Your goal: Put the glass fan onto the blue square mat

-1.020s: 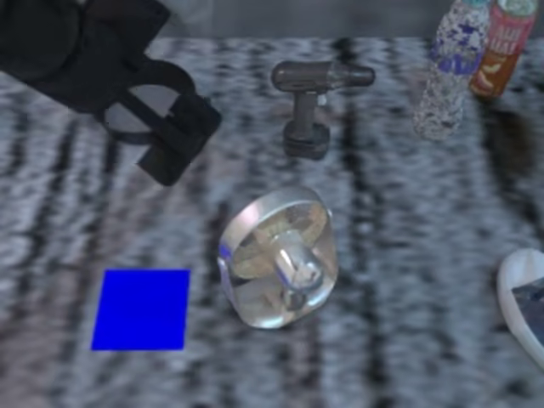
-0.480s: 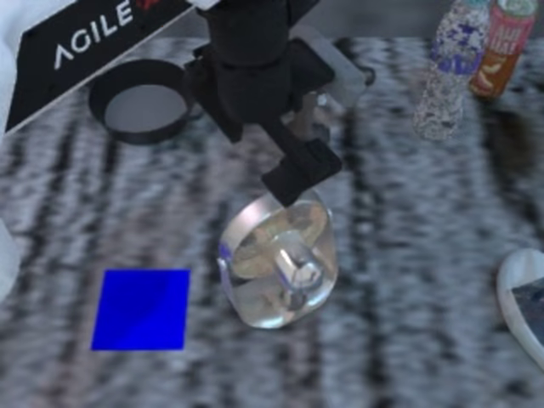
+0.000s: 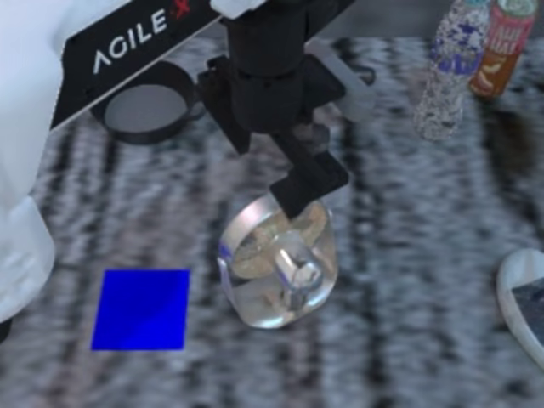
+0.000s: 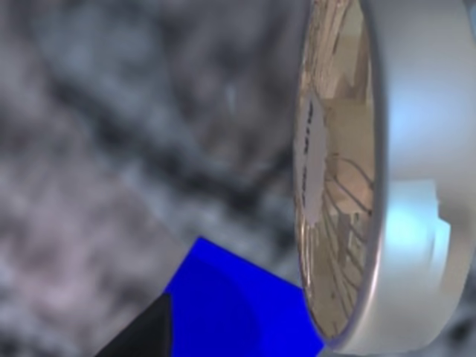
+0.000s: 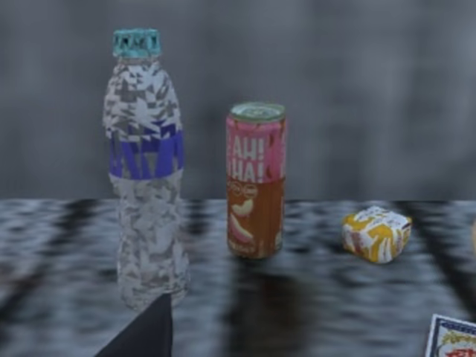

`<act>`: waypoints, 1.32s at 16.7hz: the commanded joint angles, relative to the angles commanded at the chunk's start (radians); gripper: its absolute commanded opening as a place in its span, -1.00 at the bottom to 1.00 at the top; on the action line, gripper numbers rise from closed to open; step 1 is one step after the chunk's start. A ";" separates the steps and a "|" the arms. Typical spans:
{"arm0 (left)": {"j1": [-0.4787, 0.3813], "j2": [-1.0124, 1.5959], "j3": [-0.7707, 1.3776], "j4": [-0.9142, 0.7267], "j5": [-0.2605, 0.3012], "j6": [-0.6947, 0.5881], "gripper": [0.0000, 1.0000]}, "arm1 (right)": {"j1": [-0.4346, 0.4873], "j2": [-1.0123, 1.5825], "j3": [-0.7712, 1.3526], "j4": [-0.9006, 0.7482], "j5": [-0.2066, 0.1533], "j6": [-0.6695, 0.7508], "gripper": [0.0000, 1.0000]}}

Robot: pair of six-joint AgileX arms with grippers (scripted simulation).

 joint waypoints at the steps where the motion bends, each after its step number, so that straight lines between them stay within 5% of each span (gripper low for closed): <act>1: -0.001 -0.001 -0.003 0.003 0.000 0.001 1.00 | 0.000 0.000 0.000 0.000 0.000 0.000 1.00; 13: -0.003 -0.024 -0.236 0.212 -0.001 0.002 1.00 | 0.000 0.000 0.000 0.000 0.000 0.000 1.00; 22: -0.003 -0.024 -0.236 0.212 -0.001 0.002 -0.36 | 0.000 0.000 0.000 0.000 0.000 0.000 1.00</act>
